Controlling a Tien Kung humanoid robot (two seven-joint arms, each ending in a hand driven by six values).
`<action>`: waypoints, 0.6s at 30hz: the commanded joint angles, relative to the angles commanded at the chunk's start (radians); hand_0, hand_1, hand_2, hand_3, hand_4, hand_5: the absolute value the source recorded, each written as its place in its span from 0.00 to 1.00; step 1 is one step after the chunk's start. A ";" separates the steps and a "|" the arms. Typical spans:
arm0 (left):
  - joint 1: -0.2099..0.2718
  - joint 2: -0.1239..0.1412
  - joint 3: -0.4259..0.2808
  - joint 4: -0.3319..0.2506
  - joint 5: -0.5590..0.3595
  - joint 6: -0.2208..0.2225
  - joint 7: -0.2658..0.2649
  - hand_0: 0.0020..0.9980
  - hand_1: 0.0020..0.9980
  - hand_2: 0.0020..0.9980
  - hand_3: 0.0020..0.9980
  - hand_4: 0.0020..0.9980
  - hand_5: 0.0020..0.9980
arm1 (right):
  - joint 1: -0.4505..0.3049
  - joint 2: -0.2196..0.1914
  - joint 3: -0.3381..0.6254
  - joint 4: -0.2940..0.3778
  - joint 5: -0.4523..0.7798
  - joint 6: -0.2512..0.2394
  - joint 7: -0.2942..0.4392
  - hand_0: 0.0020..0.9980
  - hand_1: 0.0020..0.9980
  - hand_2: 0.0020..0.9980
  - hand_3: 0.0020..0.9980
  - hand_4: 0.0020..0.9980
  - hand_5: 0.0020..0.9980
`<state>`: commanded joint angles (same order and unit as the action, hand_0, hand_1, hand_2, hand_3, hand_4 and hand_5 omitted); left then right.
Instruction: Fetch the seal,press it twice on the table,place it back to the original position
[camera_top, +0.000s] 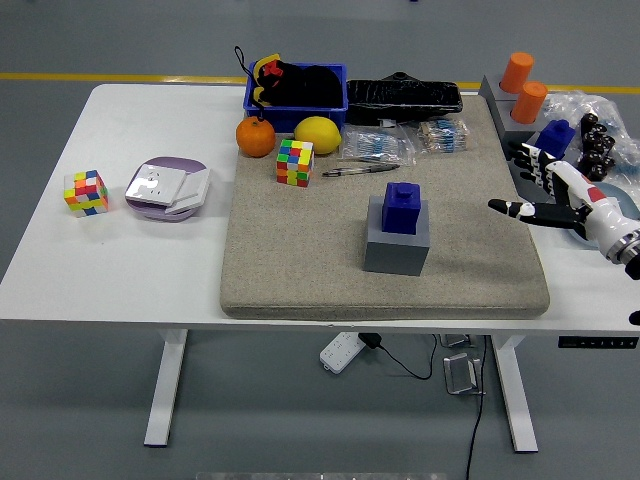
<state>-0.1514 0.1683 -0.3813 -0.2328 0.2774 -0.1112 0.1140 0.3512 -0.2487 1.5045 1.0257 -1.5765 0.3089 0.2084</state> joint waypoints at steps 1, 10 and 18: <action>0.000 0.000 -0.003 -0.001 0.001 0.001 -0.001 0.82 0.82 0.79 0.84 0.80 0.41 | -0.012 -0.004 0.018 0.003 0.003 0.002 -0.005 1.00 0.99 0.98 1.00 1.00 0.36; 0.008 0.003 -0.012 0.002 0.003 0.002 0.001 0.82 0.82 0.79 0.84 0.80 0.40 | -0.060 -0.019 0.116 0.027 0.064 0.004 -0.030 0.96 0.93 0.93 0.96 1.00 0.45; 0.006 0.008 -0.018 0.002 0.013 0.003 0.000 0.82 0.82 0.79 0.84 0.80 0.40 | -0.092 -0.026 0.209 0.050 0.072 0.004 -0.042 0.94 0.92 0.92 0.94 1.00 0.46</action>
<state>-0.1453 0.1766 -0.3993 -0.2309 0.2902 -0.1083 0.1140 0.2595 -0.2744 1.7140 1.0752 -1.5046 0.3132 0.1668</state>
